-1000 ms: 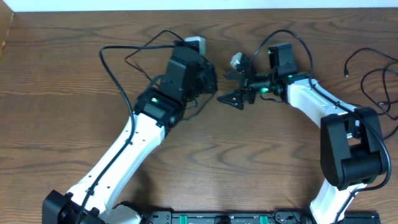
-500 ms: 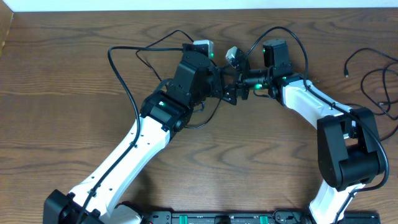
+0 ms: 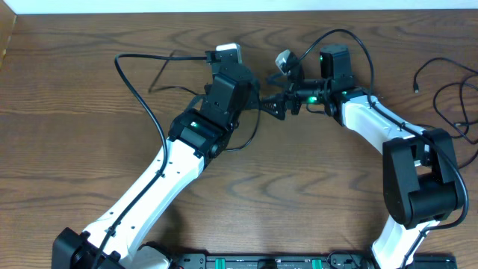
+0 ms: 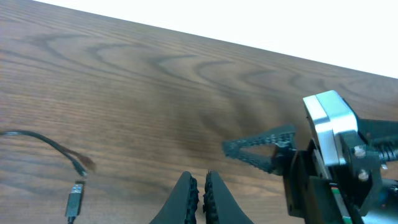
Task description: Untangle cables
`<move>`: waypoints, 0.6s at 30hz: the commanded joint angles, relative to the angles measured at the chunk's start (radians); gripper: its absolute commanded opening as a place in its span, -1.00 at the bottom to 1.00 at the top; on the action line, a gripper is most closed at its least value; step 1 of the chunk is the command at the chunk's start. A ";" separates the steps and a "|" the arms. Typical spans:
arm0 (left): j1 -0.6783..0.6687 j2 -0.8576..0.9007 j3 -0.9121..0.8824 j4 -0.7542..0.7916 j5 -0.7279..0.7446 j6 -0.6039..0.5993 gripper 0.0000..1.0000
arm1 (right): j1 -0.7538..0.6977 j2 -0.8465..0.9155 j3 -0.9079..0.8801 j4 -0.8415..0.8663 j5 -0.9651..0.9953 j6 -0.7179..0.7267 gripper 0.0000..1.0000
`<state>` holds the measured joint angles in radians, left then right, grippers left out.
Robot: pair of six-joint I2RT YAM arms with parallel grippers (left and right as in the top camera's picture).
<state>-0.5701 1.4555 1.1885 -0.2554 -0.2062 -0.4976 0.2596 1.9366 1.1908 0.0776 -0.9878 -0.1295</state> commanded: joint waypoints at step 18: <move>0.004 0.015 0.006 -0.044 -0.080 0.019 -0.85 | -0.006 0.012 -0.002 0.078 -0.095 0.129 0.99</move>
<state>-0.5697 1.4643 1.1885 -0.2901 -0.2657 -0.4973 0.2592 1.9369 1.1904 0.1757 -1.0580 -0.0097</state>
